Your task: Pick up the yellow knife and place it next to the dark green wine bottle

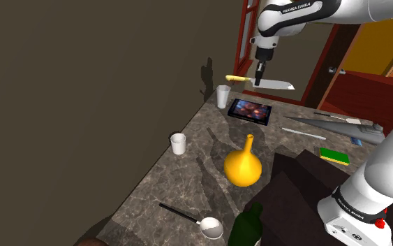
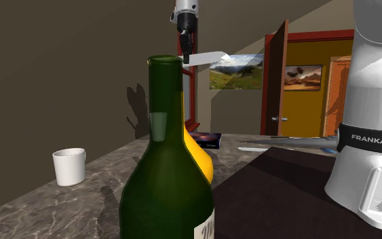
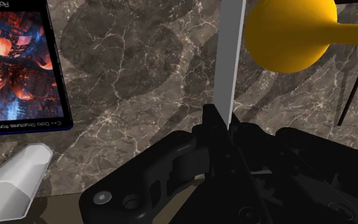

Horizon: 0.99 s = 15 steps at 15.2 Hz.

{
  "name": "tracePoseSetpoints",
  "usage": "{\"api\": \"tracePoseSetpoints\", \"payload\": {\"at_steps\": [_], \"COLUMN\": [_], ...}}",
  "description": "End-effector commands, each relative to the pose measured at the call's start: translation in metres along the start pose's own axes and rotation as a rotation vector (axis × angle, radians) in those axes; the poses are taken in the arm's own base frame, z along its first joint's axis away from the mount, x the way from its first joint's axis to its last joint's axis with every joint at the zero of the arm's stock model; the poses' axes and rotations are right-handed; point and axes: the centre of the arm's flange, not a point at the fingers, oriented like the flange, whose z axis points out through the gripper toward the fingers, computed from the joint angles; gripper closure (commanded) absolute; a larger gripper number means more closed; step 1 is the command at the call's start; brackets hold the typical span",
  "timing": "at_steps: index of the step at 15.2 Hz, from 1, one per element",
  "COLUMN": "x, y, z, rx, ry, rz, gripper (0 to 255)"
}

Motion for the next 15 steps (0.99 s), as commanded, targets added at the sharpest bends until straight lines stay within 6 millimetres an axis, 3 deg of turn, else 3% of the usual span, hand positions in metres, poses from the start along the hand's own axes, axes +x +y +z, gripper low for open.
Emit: {"api": "tracePoseSetpoints", "payload": {"at_steps": [1,15], "x": [0.0,0.008], "y": [-0.025,-0.208], "z": [0.003,0.022], "rx": [0.0,0.0], "ry": [0.0,0.0], "rz": [0.001,0.001], "gripper": [255,255]}}
